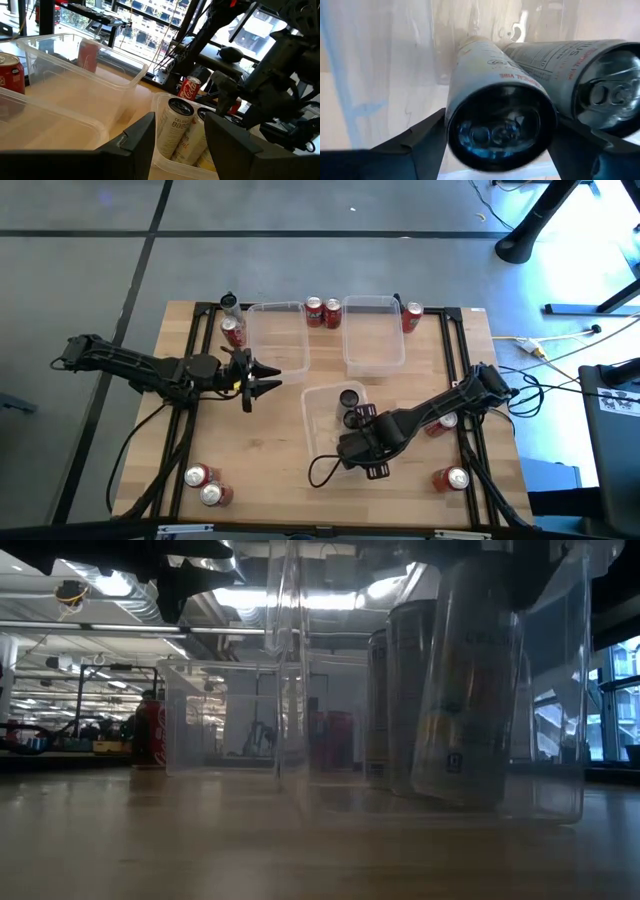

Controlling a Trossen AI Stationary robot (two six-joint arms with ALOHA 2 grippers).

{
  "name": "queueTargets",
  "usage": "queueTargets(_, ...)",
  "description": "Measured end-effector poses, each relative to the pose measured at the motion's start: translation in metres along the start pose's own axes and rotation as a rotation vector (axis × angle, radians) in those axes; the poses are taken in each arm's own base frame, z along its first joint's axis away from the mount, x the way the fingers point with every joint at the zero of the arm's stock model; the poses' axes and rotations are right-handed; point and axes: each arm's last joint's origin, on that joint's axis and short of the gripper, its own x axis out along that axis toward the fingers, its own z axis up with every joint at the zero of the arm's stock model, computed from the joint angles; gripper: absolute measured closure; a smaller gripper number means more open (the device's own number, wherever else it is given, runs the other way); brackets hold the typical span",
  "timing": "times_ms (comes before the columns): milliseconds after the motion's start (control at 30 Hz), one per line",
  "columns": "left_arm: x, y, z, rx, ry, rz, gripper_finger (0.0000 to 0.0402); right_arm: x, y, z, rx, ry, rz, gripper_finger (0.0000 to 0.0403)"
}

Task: Sort soda cans
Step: Put the white/yellow soda can into the bottom transparent bin

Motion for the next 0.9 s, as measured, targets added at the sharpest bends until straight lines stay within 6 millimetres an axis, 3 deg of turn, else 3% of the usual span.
queueTargets(300,0.000,0.000,0.000,0.003,0.000,0.000,0.0240,-0.025,-0.002,0.004,0.017,-0.044,0.013,0.0100)
queueTargets(533,0.000,0.000,0.000,-0.021,-0.003,-0.001,0.0240,-0.066,0.004,-0.004,0.079,-0.046,0.020,0.0100)
queueTargets(733,0.001,0.005,0.003,-0.072,-0.028,0.048,0.0240,-0.110,0.031,-0.026,0.054,-0.176,0.013,0.0100)
queueTargets(900,0.003,0.015,0.004,-0.107,-0.028,0.118,0.0230,-0.137,0.051,-0.062,0.121,-0.309,-0.098,0.0100)
